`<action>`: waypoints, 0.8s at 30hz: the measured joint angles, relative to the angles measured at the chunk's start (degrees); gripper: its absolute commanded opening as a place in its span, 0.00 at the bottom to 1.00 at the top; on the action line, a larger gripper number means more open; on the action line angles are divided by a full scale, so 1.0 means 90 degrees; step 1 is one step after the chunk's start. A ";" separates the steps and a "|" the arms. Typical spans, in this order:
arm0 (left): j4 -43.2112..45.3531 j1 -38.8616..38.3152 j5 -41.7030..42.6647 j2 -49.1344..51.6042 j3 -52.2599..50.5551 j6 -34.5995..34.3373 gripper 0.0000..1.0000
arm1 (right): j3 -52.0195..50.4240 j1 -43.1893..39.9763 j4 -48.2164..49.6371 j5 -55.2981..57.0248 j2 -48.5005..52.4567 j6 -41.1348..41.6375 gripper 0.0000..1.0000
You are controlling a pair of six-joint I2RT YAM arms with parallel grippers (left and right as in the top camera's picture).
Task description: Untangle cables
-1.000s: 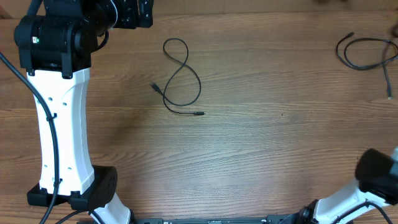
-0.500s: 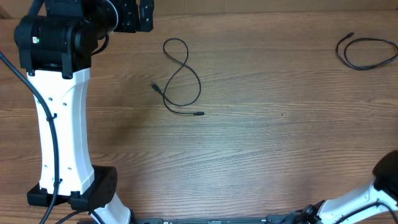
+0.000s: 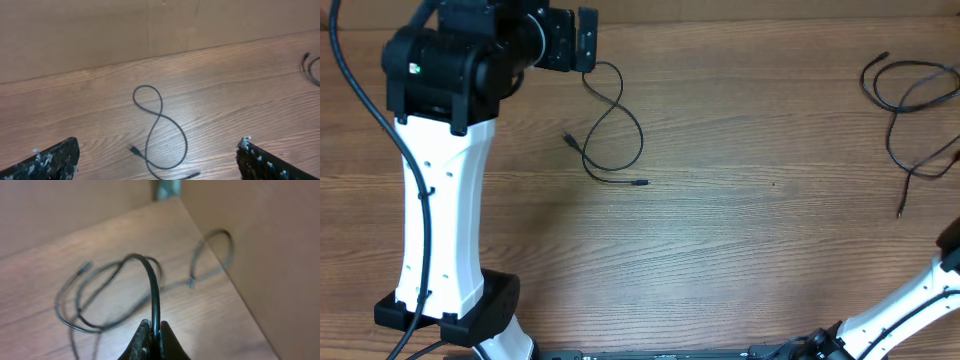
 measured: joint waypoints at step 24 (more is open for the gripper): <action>-0.0131 -0.0170 -0.0585 0.0000 0.0000 0.0015 1.00 | -0.1744 -0.0736 0.0789 -0.0338 0.0211 -0.0075 0.76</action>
